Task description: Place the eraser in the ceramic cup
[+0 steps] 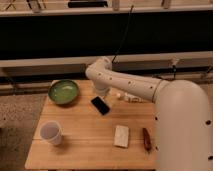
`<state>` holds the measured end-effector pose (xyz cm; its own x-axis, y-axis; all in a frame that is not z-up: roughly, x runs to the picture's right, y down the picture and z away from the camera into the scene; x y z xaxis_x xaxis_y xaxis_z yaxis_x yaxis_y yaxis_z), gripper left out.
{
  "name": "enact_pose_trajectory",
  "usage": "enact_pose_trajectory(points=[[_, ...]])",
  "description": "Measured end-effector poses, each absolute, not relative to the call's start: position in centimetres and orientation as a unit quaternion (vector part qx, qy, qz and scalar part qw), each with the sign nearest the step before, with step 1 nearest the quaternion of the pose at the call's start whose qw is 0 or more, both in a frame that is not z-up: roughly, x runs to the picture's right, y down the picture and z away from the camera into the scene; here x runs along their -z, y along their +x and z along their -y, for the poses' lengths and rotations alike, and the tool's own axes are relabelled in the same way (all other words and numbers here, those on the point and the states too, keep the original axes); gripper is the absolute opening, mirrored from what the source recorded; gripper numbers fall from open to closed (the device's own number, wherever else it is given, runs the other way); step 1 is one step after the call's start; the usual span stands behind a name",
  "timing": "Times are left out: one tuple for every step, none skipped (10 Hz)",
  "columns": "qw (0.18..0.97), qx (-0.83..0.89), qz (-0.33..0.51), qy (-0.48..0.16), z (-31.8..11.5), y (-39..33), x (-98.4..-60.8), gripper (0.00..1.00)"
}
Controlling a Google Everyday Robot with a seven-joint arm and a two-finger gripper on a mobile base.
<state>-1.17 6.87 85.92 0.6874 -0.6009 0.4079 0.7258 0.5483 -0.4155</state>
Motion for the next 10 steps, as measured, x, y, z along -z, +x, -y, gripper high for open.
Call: enact_pose_trajectory(points=[[0.869, 0.388, 0.111, -0.287, -6.9, -1.2, -86.1, 0.8], [0.863, 0.399, 0.112, -0.288, -7.3, -1.2, -86.7, 0.8], [0.859, 0.406, 0.116, -0.29, -7.7, -1.5, -87.0, 0.8], [0.854, 0.416, 0.12, -0.289, -7.7, -2.0, -87.3, 0.8], [0.847, 0.428, 0.123, -0.289, -7.8, -1.9, -87.7, 0.8], [0.843, 0.437, 0.124, -0.289, -7.8, -1.9, -88.0, 0.8], [0.839, 0.443, 0.125, -0.29, -8.0, -1.9, -88.2, 0.8], [0.833, 0.453, 0.126, -0.292, -8.4, -2.0, -88.6, 0.8], [0.828, 0.461, 0.127, -0.294, -8.8, -2.0, -89.0, 0.8], [0.824, 0.467, 0.128, -0.294, -9.0, -1.9, -89.2, 0.8]])
